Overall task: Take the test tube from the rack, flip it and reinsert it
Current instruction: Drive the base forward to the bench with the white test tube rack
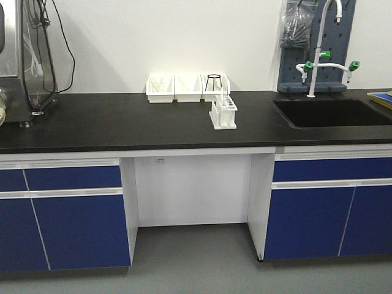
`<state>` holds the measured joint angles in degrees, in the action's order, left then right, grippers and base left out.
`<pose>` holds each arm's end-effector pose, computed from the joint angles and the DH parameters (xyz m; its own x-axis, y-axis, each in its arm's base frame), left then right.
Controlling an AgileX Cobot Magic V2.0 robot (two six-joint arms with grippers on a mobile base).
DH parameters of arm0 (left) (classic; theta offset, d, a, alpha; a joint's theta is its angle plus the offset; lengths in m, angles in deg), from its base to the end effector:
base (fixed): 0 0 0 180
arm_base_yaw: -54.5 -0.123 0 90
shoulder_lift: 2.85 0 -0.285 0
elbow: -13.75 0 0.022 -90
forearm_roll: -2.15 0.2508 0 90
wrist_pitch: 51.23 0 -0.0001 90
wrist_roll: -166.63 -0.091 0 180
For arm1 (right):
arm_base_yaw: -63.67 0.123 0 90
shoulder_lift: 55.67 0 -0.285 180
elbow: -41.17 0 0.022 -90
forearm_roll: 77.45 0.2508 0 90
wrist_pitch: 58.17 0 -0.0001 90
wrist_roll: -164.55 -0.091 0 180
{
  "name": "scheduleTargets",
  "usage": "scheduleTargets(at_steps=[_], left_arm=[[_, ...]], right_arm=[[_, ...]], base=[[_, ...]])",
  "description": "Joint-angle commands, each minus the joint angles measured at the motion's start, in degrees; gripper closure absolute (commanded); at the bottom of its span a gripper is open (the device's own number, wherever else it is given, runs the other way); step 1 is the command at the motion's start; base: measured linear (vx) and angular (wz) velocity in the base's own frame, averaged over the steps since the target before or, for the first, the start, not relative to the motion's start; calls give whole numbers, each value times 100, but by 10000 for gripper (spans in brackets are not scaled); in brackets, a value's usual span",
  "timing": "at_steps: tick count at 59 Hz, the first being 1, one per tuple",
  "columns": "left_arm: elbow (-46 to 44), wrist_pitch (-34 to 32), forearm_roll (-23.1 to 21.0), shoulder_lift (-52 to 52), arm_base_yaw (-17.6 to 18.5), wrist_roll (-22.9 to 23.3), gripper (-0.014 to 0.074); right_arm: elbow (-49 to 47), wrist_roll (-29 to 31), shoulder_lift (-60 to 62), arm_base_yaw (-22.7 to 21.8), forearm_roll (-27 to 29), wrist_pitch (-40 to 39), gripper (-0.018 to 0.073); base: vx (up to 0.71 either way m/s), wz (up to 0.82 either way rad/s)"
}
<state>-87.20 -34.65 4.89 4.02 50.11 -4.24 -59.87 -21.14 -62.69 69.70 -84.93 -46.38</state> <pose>0.0542 0.0054 0.1771 -0.2039 -0.1292 -0.9704 -0.1136 0.9877 -0.1077 0.0559 0.0035 0.1851 -0.1305 -0.0424 -0.9905 -0.0826 0.9961 -0.0318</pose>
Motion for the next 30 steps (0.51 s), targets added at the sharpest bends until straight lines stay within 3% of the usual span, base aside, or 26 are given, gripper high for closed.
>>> scheduleTargets(at_steps=[1, 30], left_arm=[[-1, -498, -20, -63, 42, -2, 603], [-1, -498, -20, -63, 42, -2, 603]], right_arm=[[7, 29, 39, -13, -69, -450, 571], [7, 29, 39, -13, -69, -450, 571]], base=[[26, 3], [34, 5]])
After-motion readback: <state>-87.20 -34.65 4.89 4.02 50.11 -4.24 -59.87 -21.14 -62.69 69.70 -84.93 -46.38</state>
